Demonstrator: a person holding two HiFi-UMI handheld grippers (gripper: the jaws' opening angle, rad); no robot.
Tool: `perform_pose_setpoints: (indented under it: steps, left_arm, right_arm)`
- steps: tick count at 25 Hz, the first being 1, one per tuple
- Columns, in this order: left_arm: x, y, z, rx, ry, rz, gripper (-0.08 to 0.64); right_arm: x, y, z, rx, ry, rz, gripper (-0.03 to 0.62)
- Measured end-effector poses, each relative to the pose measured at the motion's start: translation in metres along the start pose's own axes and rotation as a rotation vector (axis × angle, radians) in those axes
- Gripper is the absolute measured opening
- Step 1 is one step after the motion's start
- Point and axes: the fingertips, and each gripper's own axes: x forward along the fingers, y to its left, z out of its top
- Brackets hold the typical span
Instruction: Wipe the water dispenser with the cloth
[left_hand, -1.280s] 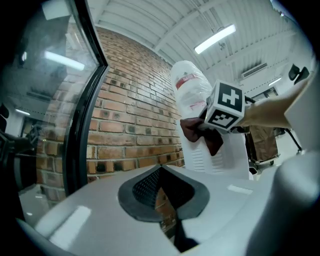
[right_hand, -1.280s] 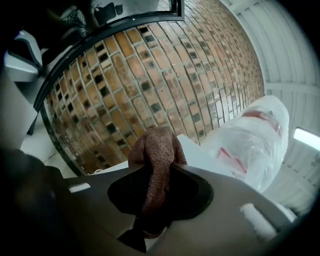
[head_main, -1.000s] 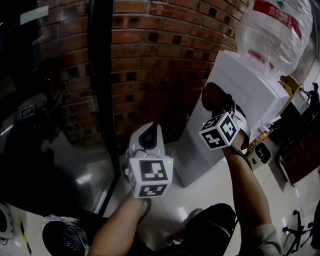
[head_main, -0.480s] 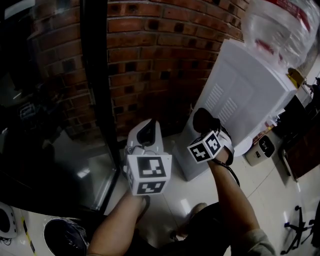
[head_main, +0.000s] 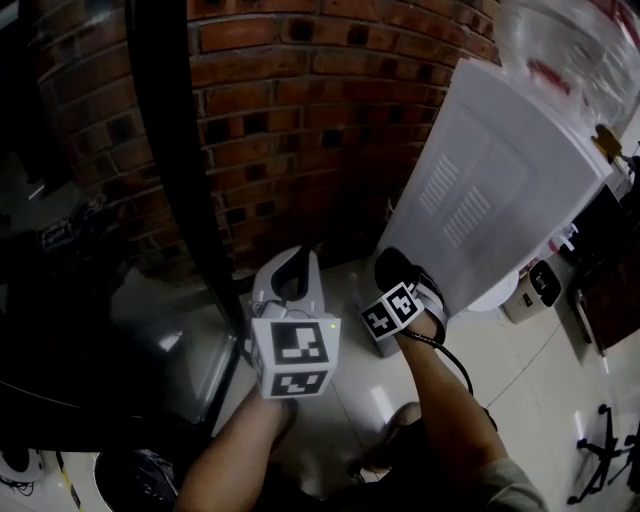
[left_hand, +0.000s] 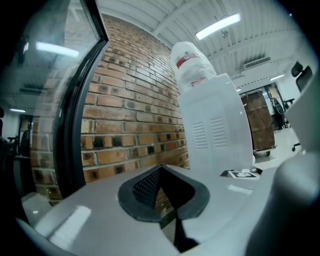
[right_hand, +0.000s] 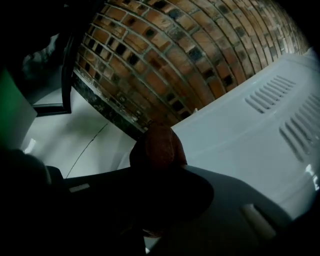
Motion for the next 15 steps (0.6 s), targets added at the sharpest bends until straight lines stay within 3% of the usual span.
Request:
perform_pose_setpoints:
  steps: [8, 15]
  left_arm:
    - [0.015, -0.007, -0.026, 0.001, 0.059, -0.025, 0.000]
    - [0.029, -0.017, -0.046, 0.050, 0.108, -0.034, 0.000]
  right_arm:
    - [0.062, 0.070, -0.030, 0.008, 0.107, 0.105, 0.106]
    - [0.111, 0.135, -0.064, 0.019, 0.176, 0.213, 0.106]
